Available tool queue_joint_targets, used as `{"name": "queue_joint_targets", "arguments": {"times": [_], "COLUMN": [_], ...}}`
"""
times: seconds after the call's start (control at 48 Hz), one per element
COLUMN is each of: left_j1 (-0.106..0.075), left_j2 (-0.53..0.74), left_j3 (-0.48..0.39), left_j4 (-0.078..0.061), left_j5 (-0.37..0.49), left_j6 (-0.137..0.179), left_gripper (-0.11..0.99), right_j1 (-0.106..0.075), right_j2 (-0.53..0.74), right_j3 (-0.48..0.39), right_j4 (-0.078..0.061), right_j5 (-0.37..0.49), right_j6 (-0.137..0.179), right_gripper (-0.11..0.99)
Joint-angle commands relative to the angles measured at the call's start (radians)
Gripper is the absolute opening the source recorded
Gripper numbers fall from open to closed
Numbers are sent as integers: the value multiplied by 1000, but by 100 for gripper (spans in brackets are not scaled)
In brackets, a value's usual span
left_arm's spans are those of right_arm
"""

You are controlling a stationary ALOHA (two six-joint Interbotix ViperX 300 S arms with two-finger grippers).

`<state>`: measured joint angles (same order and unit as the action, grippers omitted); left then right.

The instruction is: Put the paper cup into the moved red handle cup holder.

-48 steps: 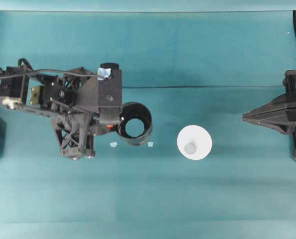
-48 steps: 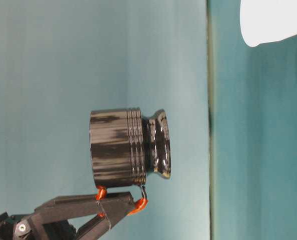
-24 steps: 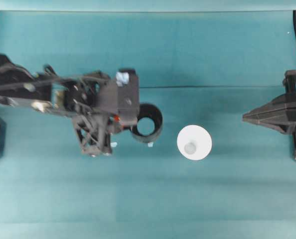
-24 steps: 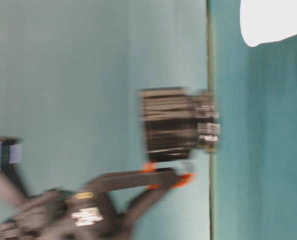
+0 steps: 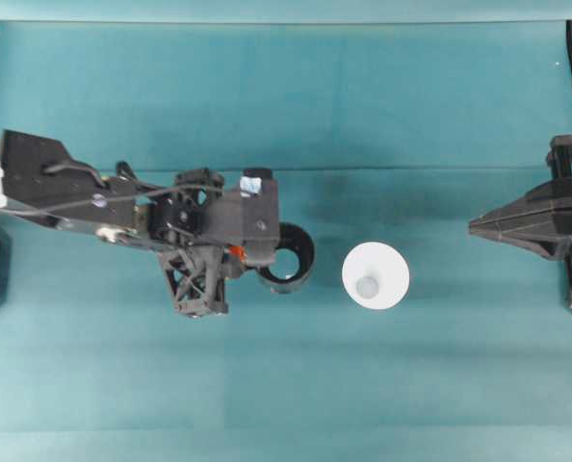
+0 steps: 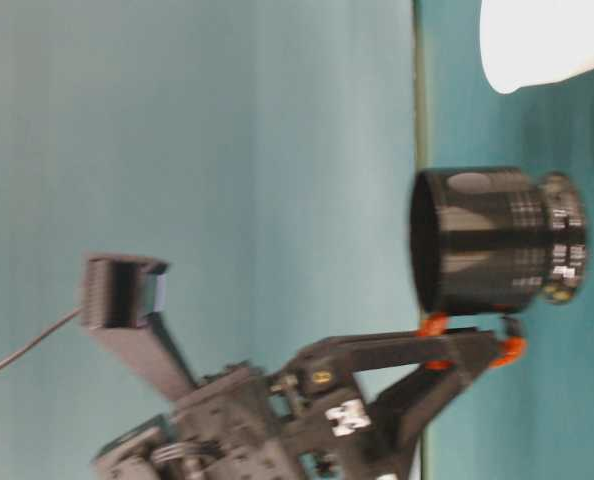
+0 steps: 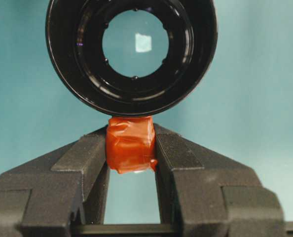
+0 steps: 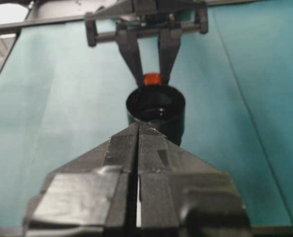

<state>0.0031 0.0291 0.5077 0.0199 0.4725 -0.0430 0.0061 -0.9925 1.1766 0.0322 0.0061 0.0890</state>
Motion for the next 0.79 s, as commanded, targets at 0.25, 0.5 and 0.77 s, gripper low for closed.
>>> {"name": "queue_joint_targets", "arguments": {"times": [0.25,0.5,0.77], "left_j1": [-9,-8,-8], "left_j2": [64,63,63], "left_j3": [-9,2,5], "left_j4": [3,3,3], "left_j5": [-66,-66,-107], "left_j6": [-2,8,0], "left_gripper": [31,31,31], "right_j1": [-5,-5,-6], "right_j2": [5,5,5], "right_j3": [-15,-15,-15], "right_j4": [2,2,2], "right_j5": [-5,-5,-5], "right_j6": [6,8,6], "right_gripper": [-10,-10,-10]}}
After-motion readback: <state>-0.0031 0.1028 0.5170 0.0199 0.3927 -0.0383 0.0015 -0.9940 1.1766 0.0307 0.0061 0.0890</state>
